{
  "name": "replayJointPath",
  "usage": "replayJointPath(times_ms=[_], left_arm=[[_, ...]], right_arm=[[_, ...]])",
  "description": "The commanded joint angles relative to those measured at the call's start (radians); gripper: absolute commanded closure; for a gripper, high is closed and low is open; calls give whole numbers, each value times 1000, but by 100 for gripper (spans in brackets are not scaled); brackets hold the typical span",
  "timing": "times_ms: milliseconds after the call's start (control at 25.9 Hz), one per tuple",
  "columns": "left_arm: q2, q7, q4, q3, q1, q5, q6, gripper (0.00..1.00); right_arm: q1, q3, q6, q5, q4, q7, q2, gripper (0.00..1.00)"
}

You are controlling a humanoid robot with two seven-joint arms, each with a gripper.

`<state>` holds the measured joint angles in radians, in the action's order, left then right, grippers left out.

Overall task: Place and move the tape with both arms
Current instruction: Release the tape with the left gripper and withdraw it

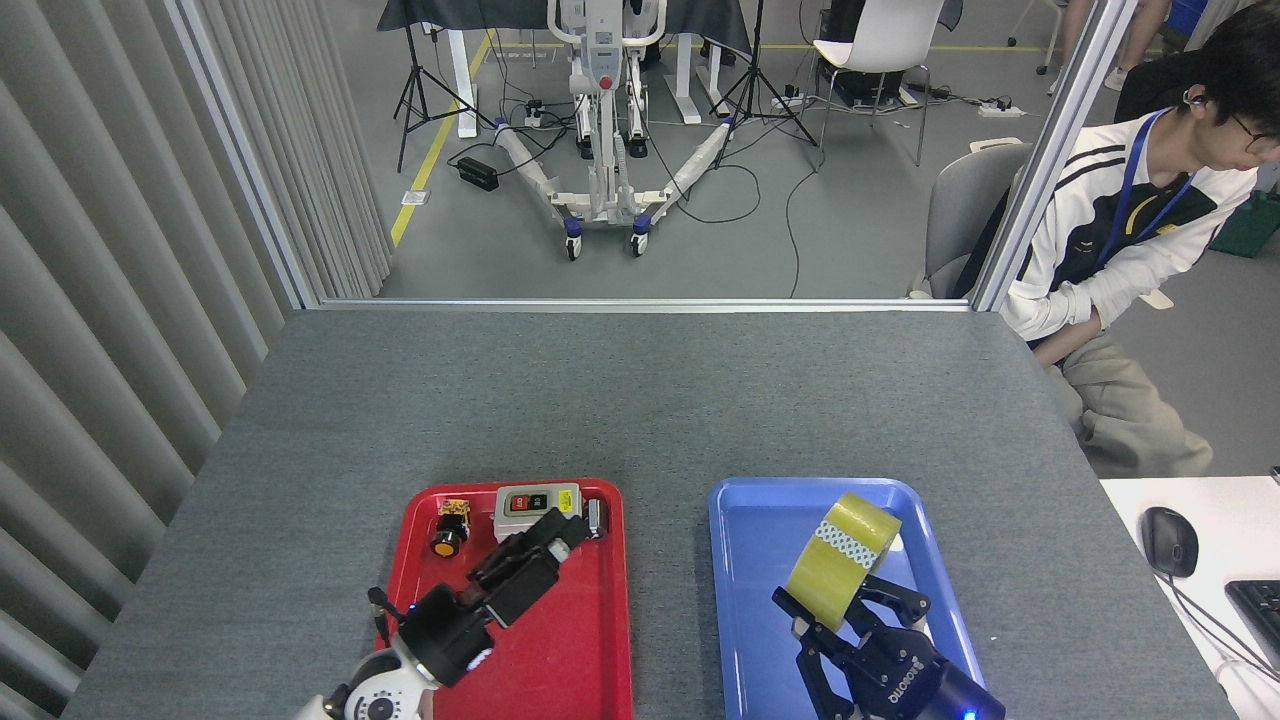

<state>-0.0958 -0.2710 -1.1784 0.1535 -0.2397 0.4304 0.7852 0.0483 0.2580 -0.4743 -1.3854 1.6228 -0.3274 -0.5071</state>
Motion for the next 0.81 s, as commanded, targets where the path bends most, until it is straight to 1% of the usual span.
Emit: replayJointPath(times_ms=[0, 39, 77, 155, 193, 232, 270, 309, 348, 386, 425, 464, 541, 579, 657, 734, 773], left_arm=[[-5, -1, 23, -150, 13, 24, 0, 0], [-15, -1, 42, -169, 13, 51, 0, 0], [-25, -1, 46, -195, 19, 105, 0, 0], [-27, 10, 37, -281, 34, 278, 0, 0], [-22, 33, 20, -339, 46, 389, 0, 0], [-13, 70, -7, -388, 63, 513, 0, 0], [-5, 114, -43, -413, 76, 645, 0, 0], [1, 165, -75, -413, 85, 763, -36, 0], [7, 213, -96, -413, 97, 860, -115, 0], [15, 251, -106, -410, 103, 919, -184, 0], [25, 291, -101, -397, 106, 953, -253, 0], [33, 325, -95, -379, 106, 958, -317, 0], [33, 368, -93, -331, 109, 958, -412, 0], [31, 371, -95, -315, 114, 958, -443, 0], [30, 366, -95, -307, 112, 955, -455, 0], [30, 363, -95, -305, 109, 952, -452, 0], [31, 363, -95, -305, 109, 950, -449, 0]], right_arm=[[-1, -19, 17, 5, -14, 4, -19, 100], [-1, -29, 19, 9, -14, 8, -24, 100], [-1, -42, 17, 12, -14, 18, -27, 100], [-10, -49, 19, 14, -17, 85, -31, 100], [-13, -52, 19, 19, -15, 157, -28, 100], [-16, -60, 17, 28, -4, 251, -28, 100], [-19, -69, 19, 51, 3, 363, -27, 100], [-33, -72, 19, 77, 12, 491, -24, 100], [-59, -72, 19, 100, 19, 631, -22, 100], [-84, -72, 19, 117, 22, 751, -19, 100], [-107, -69, 20, 138, 22, 863, -16, 100], [-128, -69, 20, 160, 22, 956, -14, 100], [-170, -62, 22, 207, 14, 1093, -13, 100], [-189, -60, 22, 229, 8, 1147, -10, 100], [-217, -48, 31, 249, -4, 1245, -1, 100], [-235, -29, 43, 249, -14, 1331, 13, 88], [-240, -22, 55, 247, -20, 1349, 15, 78]])
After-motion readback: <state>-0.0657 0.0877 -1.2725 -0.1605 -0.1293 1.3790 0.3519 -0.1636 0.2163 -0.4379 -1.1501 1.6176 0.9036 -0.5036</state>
